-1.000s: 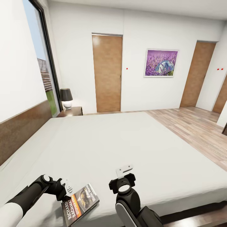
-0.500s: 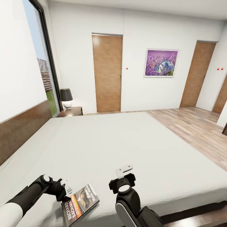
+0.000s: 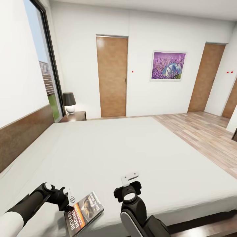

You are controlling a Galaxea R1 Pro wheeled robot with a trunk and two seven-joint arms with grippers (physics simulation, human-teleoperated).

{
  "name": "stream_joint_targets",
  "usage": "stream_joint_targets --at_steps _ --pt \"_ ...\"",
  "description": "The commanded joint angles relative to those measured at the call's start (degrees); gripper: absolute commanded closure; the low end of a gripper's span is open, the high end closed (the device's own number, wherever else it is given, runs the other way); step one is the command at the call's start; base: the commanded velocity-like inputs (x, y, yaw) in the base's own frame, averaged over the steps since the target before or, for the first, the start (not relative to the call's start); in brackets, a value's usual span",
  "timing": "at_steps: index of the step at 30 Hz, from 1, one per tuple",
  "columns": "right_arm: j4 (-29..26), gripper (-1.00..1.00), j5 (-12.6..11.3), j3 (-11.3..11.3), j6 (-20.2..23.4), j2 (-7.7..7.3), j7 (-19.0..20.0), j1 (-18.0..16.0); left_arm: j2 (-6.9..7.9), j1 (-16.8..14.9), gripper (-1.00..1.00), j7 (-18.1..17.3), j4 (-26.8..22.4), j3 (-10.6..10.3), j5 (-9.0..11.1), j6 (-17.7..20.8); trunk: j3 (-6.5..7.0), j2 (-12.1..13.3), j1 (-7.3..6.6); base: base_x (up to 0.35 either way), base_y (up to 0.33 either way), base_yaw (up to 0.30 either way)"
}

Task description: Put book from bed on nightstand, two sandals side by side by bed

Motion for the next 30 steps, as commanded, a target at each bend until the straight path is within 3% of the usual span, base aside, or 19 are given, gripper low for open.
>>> stream_joint_targets --at_steps 1,8,30 --pt "0.0 -1.0 -0.5 0.1 0.2 0.0 -0.6 -0.1 0.06 0.0 -1.0 -0.3 0.7 -0.3 -0.6 0.7 -0.08 0.0 0.0 0.0 0.0 0.0" --pt "0.0 -1.0 -0.5 0.1 0.2 -0.01 -0.6 -0.1 0.01 0.0 -1.0 -0.5 0.5 -0.2 -3.5 0.6 -0.08 0.0 0.0 0.0 0.0 0.0" --pt "0.1 -1.0 -0.4 0.0 0.2 -0.02 -0.6 -0.1 0.06 0.0 -1.0 -0.9 0.4 0.2 -4.4 0.5 -0.08 0.0 0.0 0.0 0.0 0.0"
